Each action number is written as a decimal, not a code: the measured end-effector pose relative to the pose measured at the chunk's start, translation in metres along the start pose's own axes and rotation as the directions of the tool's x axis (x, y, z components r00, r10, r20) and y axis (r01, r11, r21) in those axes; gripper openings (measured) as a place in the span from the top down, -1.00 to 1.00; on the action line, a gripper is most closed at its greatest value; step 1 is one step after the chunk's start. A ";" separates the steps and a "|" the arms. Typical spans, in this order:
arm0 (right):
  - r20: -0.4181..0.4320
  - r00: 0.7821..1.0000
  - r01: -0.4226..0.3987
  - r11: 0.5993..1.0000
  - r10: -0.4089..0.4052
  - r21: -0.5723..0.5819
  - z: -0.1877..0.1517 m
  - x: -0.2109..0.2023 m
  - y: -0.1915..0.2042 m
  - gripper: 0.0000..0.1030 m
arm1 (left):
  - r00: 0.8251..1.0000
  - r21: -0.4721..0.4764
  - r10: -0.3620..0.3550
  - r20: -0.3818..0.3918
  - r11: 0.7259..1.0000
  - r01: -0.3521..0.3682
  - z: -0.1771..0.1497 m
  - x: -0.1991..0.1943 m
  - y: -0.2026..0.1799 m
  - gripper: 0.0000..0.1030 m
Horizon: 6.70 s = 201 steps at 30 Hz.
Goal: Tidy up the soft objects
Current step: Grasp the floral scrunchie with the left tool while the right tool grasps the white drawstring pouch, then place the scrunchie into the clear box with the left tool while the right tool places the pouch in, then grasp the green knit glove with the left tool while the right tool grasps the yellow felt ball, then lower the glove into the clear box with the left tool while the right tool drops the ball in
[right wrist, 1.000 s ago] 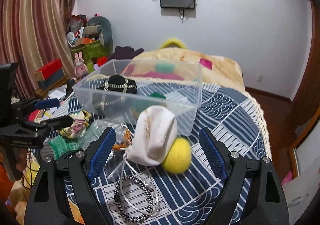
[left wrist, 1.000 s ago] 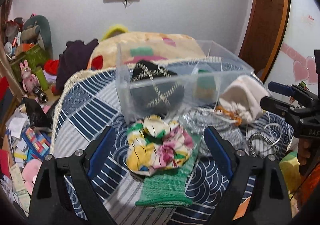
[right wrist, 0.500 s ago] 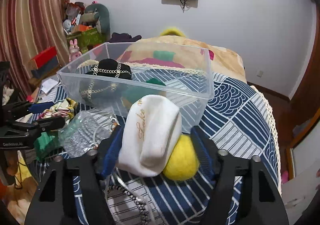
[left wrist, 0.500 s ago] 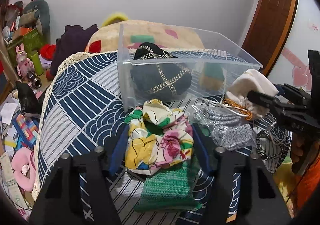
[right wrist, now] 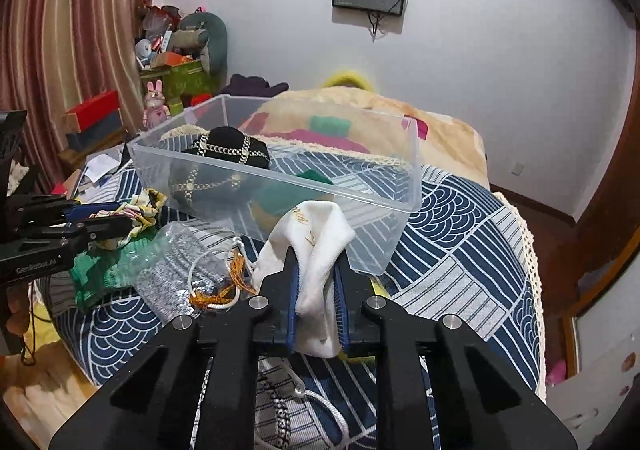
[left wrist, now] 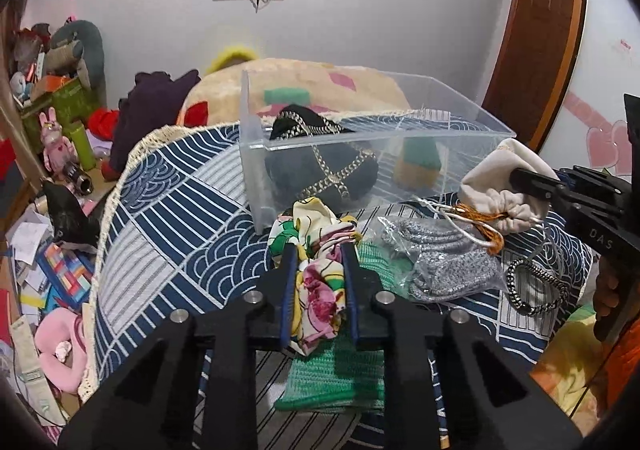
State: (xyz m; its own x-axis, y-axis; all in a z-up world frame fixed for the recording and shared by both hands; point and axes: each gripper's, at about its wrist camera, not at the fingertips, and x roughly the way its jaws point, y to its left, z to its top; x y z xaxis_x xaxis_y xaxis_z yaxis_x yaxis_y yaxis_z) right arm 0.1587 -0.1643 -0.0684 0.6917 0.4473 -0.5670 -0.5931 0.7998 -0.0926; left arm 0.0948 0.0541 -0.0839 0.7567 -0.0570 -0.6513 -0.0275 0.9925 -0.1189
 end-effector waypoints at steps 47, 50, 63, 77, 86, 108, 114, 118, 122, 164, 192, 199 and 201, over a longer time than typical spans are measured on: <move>0.242 0.968 0.049 0.995 -0.067 0.083 0.094 -0.015 -0.012 0.74 | 0.979 0.039 -0.007 0.206 0.999 -0.001 0.098 -0.019 -0.020 0.68; 0.219 0.973 0.059 0.995 -0.076 0.083 0.095 -0.005 -0.014 0.74 | 0.982 0.040 -0.012 0.191 0.999 0.005 0.102 -0.008 -0.022 0.69; 0.064 0.993 0.095 0.995 -0.098 0.042 0.087 0.044 -0.023 0.74 | 0.997 0.056 -0.047 0.064 0.998 0.043 0.108 0.050 -0.028 0.68; -0.021 0.992 0.125 0.991 -0.126 -0.041 0.077 0.061 -0.020 0.74 | 1.000 0.104 0.001 -0.012 0.995 0.001 0.106 0.083 -0.036 0.56; -0.016 0.994 0.108 0.994 -0.108 -0.030 0.076 0.054 -0.018 0.10 | 1.000 0.109 0.006 -0.001 0.994 -0.006 0.101 0.074 -0.036 -0.02; 0.209 0.976 0.065 0.998 -0.061 -0.014 0.082 -0.035 -0.009 -0.45 | 0.985 0.091 0.003 0.172 0.996 -0.019 0.099 -0.028 -0.031 -0.56; 0.225 0.973 0.063 0.998 -0.058 -0.014 0.067 -0.051 -0.006 -0.45 | 0.981 0.074 0.013 0.192 0.997 -0.027 0.082 -0.045 -0.029 -0.77; 0.205 0.977 0.057 0.998 -0.054 -0.007 0.054 -0.049 -0.006 -0.46 | 0.984 0.058 0.015 0.177 0.998 -0.026 0.066 -0.048 -0.022 -0.77; 0.162 0.985 0.056 0.998 -0.055 0.001 0.039 -0.041 -0.006 -0.46 | 0.991 0.051 0.025 0.133 0.998 -0.032 0.048 -0.039 -0.015 -0.77; -0.062 0.998 0.018 0.987 -0.008 0.157 -0.033 0.002 -0.033 0.30 | 0.998 0.051 -0.037 -0.044 0.998 0.039 -0.029 0.006 -0.008 0.58; 0.163 0.986 -0.054 0.994 0.037 0.096 0.028 -0.036 0.001 0.30 | 0.977 0.050 -0.012 0.212 0.999 0.001 0.033 -0.061 -0.012 0.63; 0.214 0.975 -0.073 0.994 0.054 0.081 0.055 -0.032 0.009 0.30 | 0.970 0.032 -0.018 0.244 0.999 0.011 0.058 -0.052 -0.012 0.63; 0.223 0.973 -0.071 0.995 0.052 0.076 0.061 -0.029 0.011 0.30 | 0.969 0.028 -0.016 0.248 1.000 0.009 0.064 -0.049 -0.011 0.63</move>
State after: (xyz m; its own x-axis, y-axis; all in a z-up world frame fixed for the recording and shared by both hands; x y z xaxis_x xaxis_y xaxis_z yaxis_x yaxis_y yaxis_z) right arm 0.1571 -0.1444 -0.0027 0.7340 0.5666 -0.3743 -0.6076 0.7942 0.0108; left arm 0.0998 0.0525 -0.0033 0.8955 -0.0440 -0.4430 -0.0023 0.9946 -0.1035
